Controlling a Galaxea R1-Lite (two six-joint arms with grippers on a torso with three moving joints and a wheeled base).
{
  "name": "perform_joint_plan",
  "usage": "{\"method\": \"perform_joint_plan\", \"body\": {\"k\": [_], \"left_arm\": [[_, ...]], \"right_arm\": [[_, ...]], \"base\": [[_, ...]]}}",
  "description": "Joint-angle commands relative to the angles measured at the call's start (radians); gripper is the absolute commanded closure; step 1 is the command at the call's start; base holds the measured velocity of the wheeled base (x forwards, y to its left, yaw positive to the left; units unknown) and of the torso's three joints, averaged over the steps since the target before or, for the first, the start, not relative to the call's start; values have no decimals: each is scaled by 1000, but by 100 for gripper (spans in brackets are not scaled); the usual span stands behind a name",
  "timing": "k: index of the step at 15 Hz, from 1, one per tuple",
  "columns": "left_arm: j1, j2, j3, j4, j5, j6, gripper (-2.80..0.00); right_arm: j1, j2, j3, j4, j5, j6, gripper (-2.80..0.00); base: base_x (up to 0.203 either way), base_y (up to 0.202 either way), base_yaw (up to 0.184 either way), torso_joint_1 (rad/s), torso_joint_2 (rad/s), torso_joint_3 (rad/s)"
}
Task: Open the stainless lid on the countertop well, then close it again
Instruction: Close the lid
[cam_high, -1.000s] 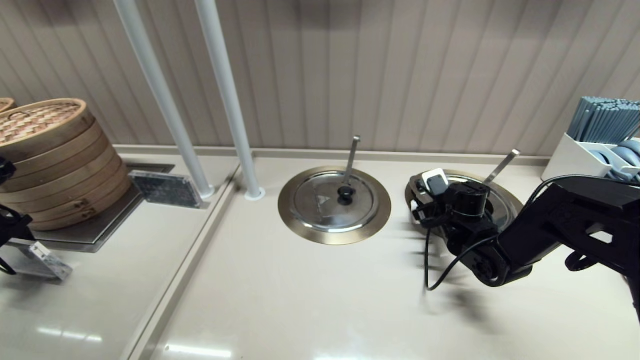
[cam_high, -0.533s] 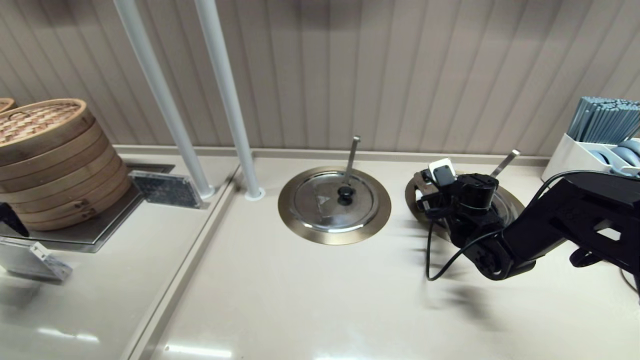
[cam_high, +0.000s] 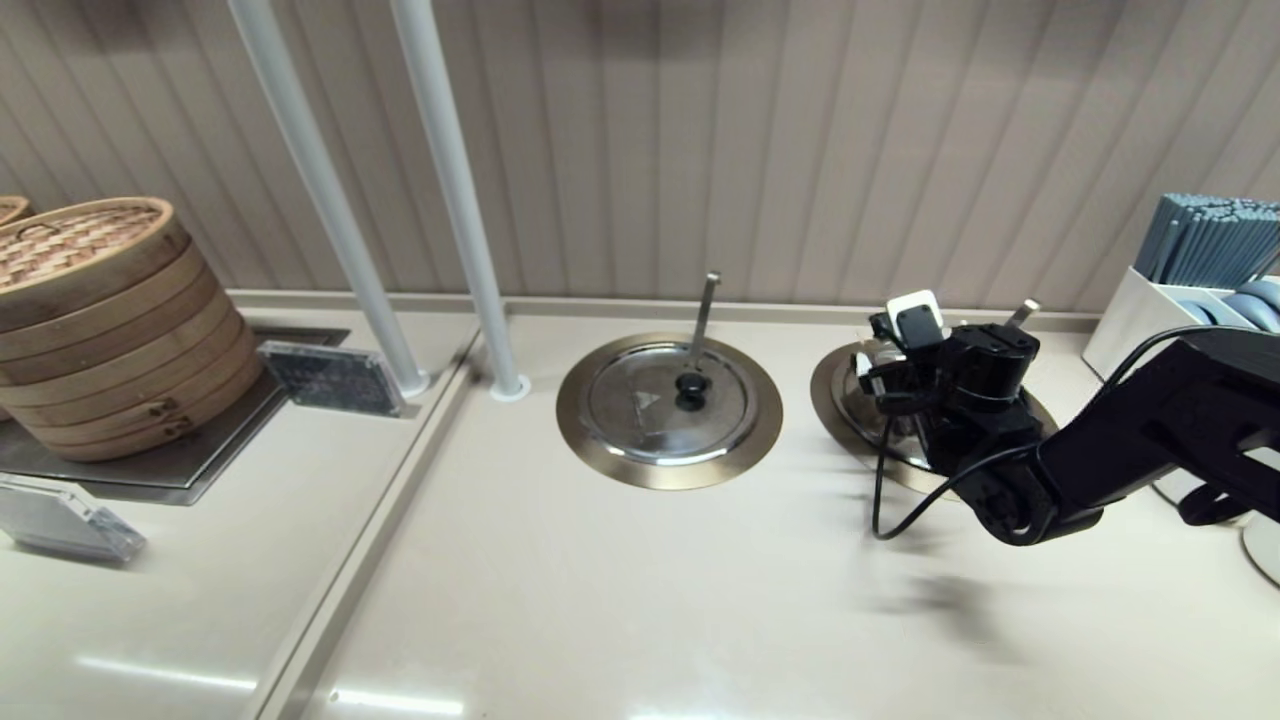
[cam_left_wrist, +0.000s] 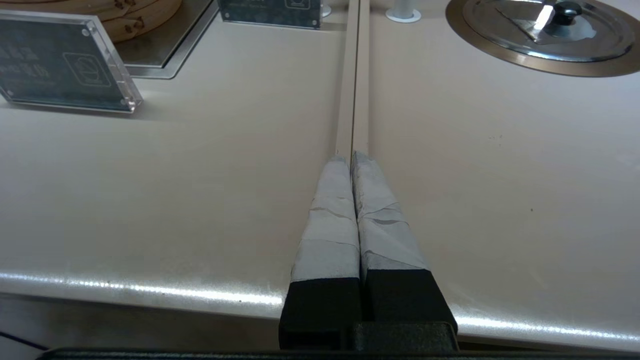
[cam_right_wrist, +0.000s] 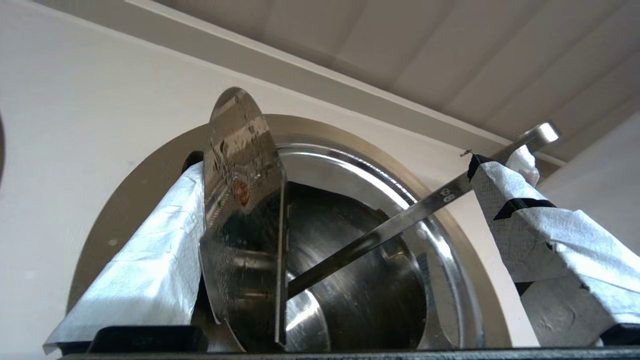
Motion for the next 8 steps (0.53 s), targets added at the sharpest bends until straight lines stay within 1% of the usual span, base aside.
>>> {"method": "perform_joint_plan", "body": {"k": [1,4,8], "left_arm": [[0,0,0,0,0,0,0],[0,0,0,0,0,0,0],[0,0,0,0,0,0,0]], "right_arm": [[-24,-21,1,-7,-2,-9,-280],[-51,-21,0,-9,-2,-23,-280],[-84,-20,0,-68,-1,-75,-280]], "base": [[0,0,0,0,0,0],[0,0,0,0,0,0],[0,0,0,0,0,0]]}}
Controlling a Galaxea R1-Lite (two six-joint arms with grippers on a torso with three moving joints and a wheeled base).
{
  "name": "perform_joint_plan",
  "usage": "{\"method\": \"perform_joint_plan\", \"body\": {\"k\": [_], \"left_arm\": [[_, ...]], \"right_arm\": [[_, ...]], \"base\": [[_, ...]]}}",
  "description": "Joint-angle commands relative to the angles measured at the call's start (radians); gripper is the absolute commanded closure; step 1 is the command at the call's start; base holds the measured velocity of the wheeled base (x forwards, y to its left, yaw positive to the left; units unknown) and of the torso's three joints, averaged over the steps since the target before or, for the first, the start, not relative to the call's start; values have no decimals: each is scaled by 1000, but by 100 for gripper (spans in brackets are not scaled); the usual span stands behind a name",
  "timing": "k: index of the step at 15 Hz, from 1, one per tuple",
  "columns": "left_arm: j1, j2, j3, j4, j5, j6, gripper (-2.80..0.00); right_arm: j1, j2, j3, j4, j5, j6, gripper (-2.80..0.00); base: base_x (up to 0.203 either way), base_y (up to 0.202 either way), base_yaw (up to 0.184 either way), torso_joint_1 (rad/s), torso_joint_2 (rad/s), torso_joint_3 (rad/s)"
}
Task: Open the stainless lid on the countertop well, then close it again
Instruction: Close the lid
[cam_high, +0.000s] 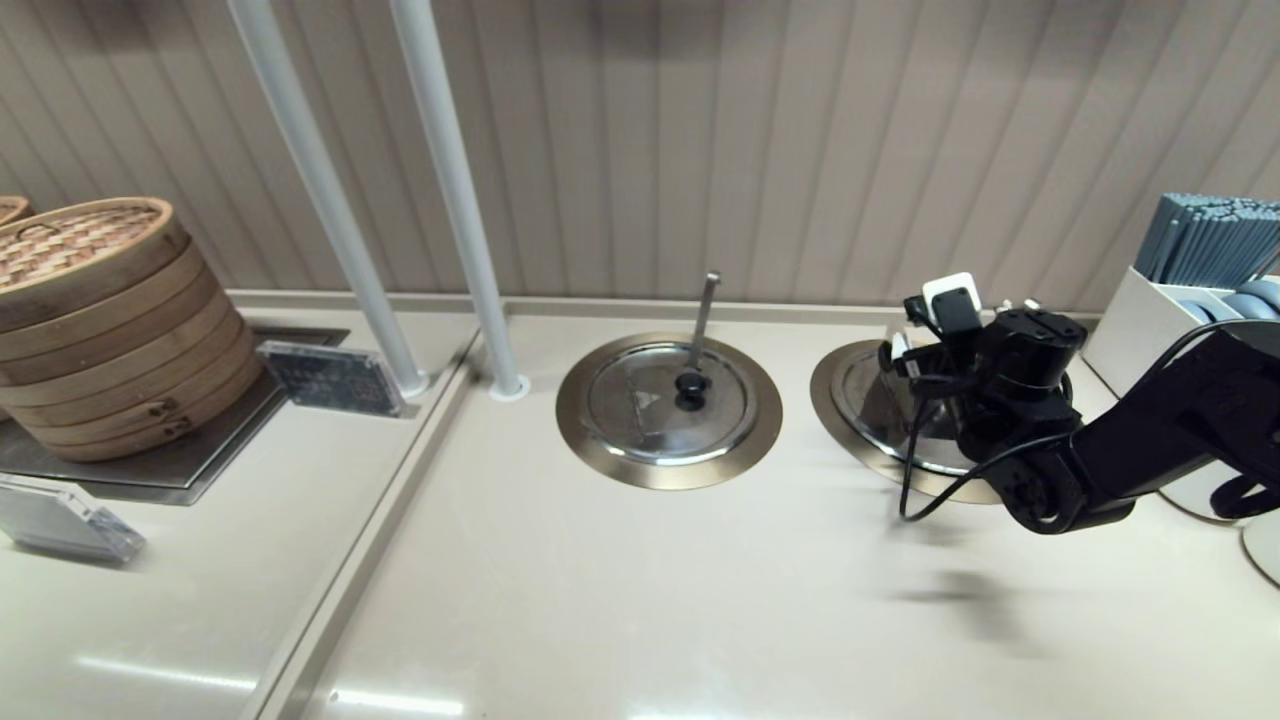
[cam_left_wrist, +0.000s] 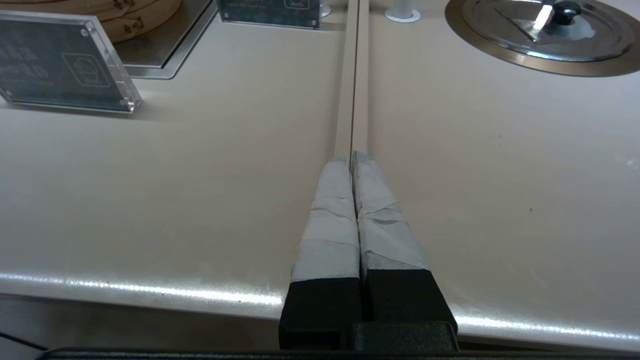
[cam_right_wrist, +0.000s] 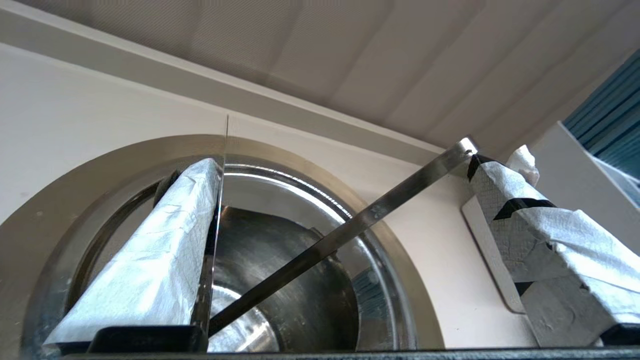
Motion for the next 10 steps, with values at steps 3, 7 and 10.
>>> {"method": "perform_joint_plan", "body": {"k": [3,7,10], "left_arm": [[0,0,0,0,1,0,0],[0,0,0,0,1,0,0],[0,0,0,0,1,0,0]], "right_arm": [[-40,-12,9,-25,-2,-42,-280],[-81,-14,70,-24,-1,-114,-280],[-92,-13,112,-25,2,-152,-280]], "base": [[0,0,0,0,0,0],[0,0,0,0,0,0],[0,0,0,0,0,0]]}}
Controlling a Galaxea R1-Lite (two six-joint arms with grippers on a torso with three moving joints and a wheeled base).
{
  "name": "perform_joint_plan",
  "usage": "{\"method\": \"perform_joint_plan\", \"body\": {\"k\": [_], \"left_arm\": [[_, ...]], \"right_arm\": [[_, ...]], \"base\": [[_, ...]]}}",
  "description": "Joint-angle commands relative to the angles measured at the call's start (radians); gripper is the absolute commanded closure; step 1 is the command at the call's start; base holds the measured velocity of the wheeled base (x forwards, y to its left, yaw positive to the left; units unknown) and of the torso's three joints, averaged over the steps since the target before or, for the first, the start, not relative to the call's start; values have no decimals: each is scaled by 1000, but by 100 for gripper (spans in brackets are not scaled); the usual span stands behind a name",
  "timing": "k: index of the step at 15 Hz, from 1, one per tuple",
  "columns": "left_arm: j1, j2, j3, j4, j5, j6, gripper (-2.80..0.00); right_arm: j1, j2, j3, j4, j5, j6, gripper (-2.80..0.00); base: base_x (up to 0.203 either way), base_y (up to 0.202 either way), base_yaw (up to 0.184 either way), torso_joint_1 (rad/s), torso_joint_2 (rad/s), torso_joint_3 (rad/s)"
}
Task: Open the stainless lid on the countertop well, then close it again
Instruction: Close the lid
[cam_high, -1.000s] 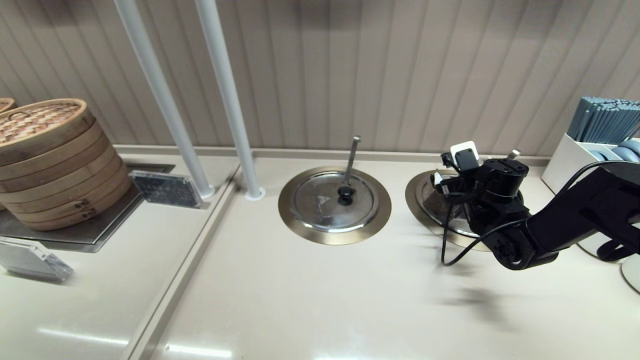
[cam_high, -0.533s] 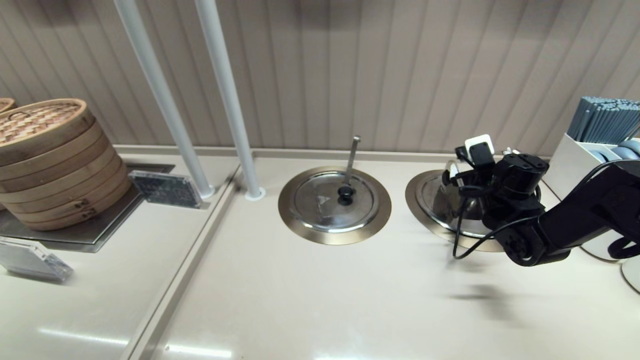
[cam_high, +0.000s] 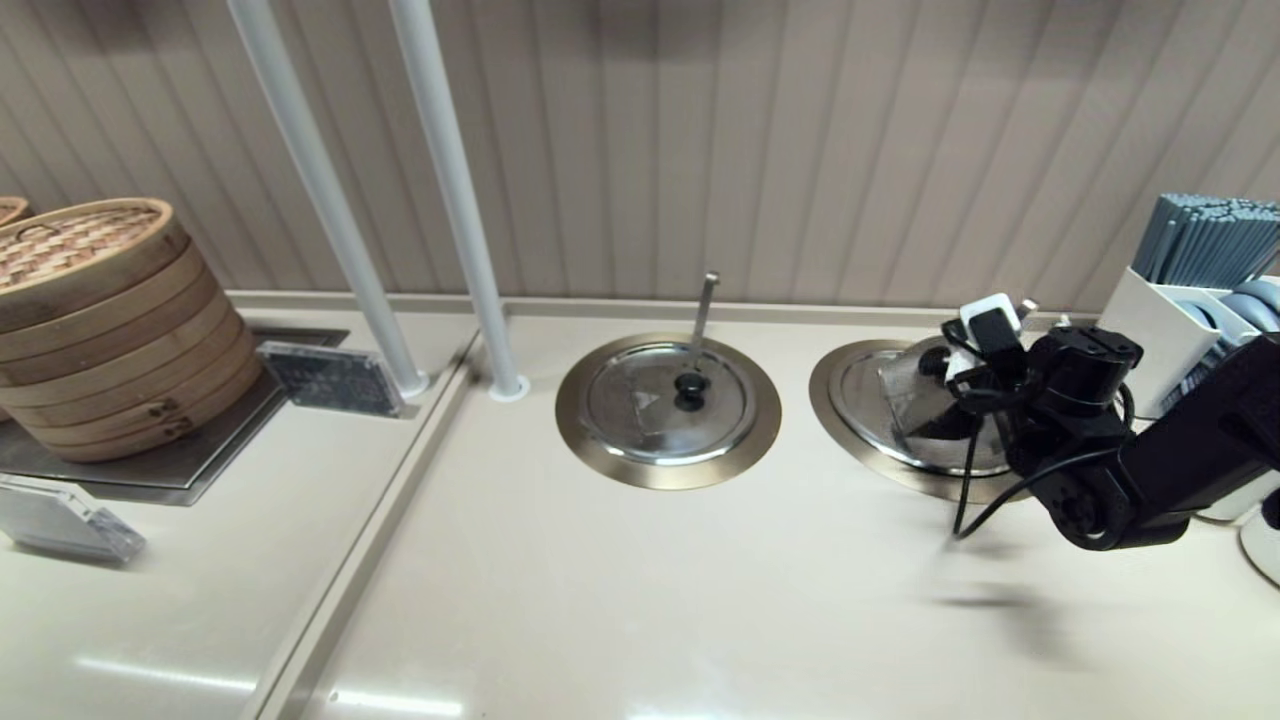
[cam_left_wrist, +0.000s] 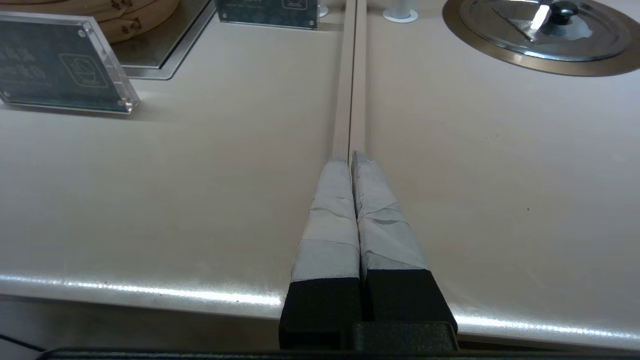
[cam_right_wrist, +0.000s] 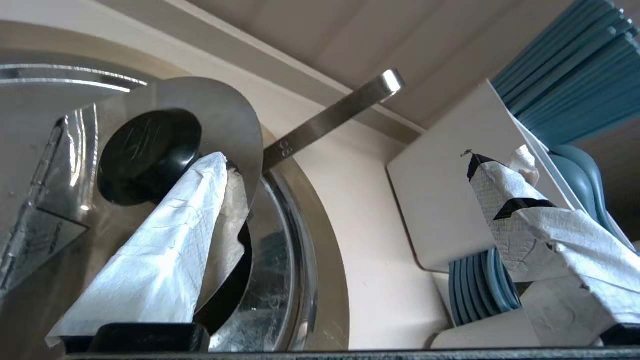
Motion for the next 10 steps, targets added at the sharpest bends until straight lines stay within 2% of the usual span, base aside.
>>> {"method": "perform_joint_plan", "body": {"k": [1,10], "left_arm": [[0,0,0,-1,0,0,0],[0,0,0,-1,0,0,0]], "right_arm": [[-3,-4,3,-5,0,-5,-280],[-37,-26,-55,-5,1,1,-280]], "base": [[0,0,0,0,0,0],[0,0,0,0,0,0]]}}
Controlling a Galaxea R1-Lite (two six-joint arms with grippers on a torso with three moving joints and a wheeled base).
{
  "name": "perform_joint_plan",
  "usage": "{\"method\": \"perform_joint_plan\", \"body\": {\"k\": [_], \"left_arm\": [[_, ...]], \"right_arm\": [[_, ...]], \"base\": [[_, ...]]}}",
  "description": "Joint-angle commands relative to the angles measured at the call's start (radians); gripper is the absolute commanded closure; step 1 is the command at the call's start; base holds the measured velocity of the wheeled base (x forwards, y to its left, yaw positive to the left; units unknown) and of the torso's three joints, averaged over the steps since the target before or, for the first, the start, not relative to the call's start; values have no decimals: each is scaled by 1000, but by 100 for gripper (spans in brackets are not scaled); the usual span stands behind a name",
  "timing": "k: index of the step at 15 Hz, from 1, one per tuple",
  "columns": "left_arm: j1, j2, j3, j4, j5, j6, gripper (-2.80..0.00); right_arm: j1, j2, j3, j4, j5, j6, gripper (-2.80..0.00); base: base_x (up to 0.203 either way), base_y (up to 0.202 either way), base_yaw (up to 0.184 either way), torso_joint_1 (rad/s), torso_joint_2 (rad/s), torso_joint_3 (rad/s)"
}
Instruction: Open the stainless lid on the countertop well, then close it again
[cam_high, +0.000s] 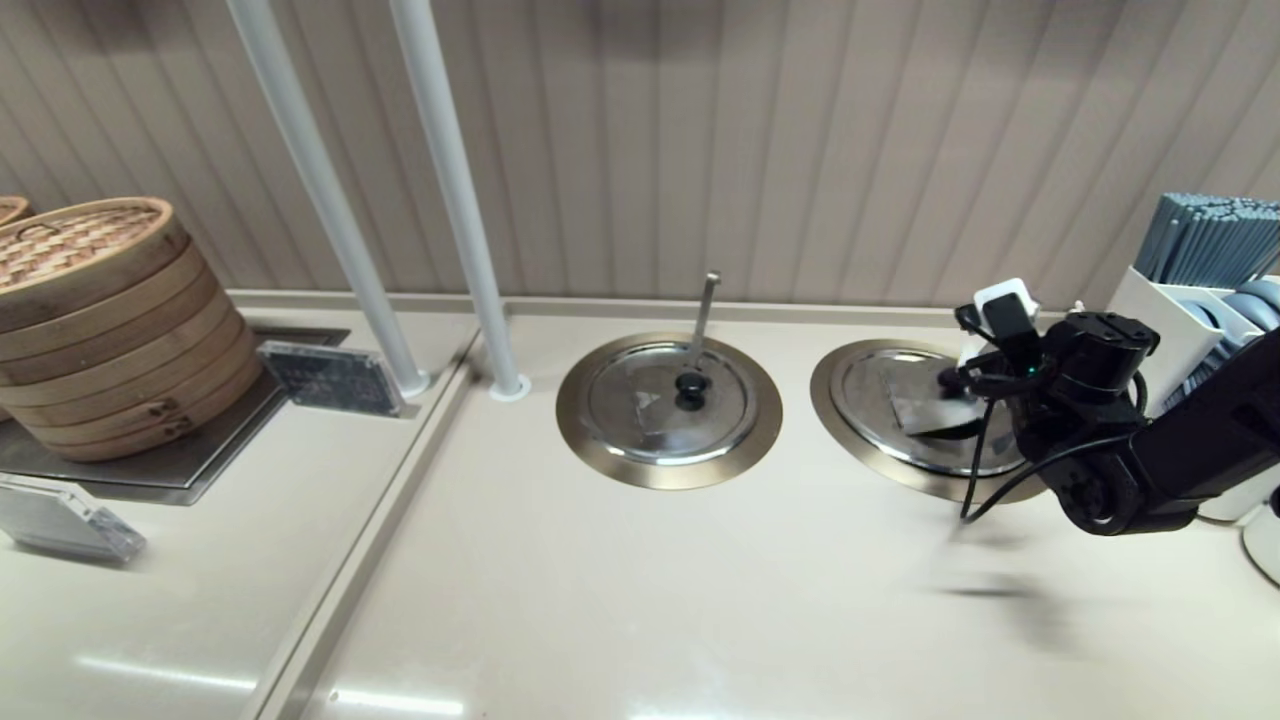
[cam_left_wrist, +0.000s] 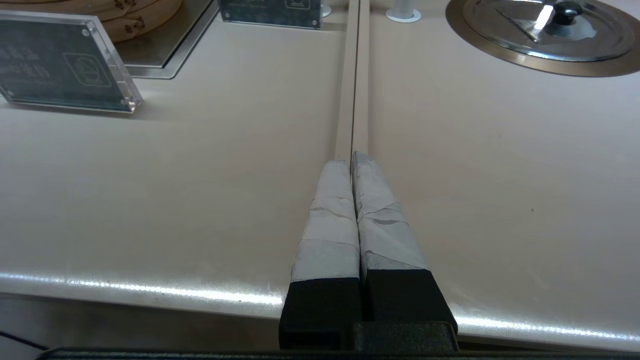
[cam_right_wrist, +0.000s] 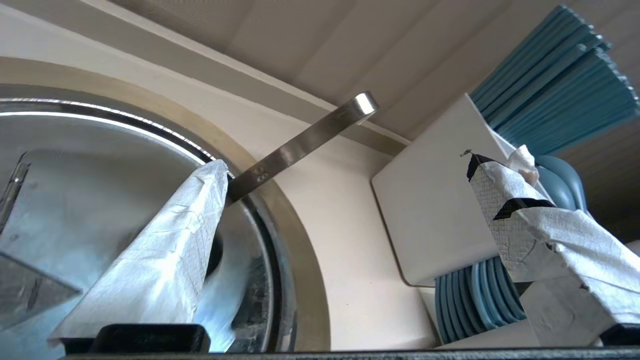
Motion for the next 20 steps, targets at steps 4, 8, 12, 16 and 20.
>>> {"method": "perform_joint_plan", "body": {"k": [4,8,12,16,20], "left_arm": [[0,0,0,0,1,-1,0],[0,0,0,0,1,-1,0],[0,0,0,0,1,-1,0],[0,0,0,0,1,-1,0],[0,0,0,0,1,-1,0]], "right_arm": [[2,-34,-7,-10,-2,3,-280],[4,-85,-55,13,9,72,-280],[9,-200,-75,337,30,247,-280],[14,-248,-132,590,155,465,-280],[9,-241,-126,606,208,508,-280]], "base": [[0,0,0,0,0,0],[0,0,0,0,0,0],[0,0,0,0,0,0],[0,0,0,0,0,0],[0,0,0,0,0,0]]}}
